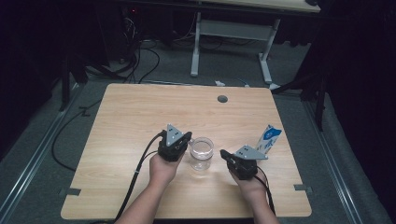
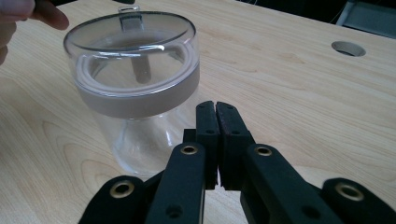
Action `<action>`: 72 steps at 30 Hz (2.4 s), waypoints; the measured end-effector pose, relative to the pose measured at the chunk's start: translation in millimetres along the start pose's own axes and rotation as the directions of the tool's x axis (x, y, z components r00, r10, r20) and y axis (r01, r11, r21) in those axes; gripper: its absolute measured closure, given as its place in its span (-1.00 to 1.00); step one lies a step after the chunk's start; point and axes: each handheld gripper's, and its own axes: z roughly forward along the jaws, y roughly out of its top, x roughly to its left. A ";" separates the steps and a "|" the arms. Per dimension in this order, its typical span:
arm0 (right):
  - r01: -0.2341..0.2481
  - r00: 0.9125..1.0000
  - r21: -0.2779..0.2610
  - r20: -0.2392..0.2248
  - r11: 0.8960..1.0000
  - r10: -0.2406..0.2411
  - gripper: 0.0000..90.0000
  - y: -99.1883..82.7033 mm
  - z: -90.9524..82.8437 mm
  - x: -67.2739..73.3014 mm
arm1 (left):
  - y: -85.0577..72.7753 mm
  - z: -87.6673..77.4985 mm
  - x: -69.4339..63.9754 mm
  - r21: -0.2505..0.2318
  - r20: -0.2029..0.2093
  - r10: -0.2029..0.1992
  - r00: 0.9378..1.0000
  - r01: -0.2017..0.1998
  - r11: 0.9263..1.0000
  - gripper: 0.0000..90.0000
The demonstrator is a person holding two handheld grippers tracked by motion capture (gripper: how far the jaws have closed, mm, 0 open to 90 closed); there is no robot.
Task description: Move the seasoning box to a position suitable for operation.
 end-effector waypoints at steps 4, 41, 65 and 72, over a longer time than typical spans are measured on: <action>0.001 1.000 -0.010 -0.001 1.000 -0.001 1.00 0.3 -0.8 0.6 | -1.0 -0.1 -0.5 -0.005 -0.003 0.006 1.000 -0.006 1.000 1.00; 0.013 0.999 -0.034 -0.030 0.999 -0.014 1.00 5.6 -0.4 11.1 | -4.9 0.0 0.8 -0.030 0.002 0.000 1.000 0.000 1.000 1.00; 0.031 0.999 -0.047 -0.041 0.998 -0.033 1.00 9.1 1.4 16.4 | -6.7 5.6 -5.9 -0.105 0.017 -0.128 0.992 0.129 0.986 1.00; 0.036 0.998 -0.048 -0.043 0.998 -0.038 1.00 10.0 2.7 19.0 | -7.0 5.5 -4.9 -0.097 0.028 -0.123 0.992 0.125 0.987 1.00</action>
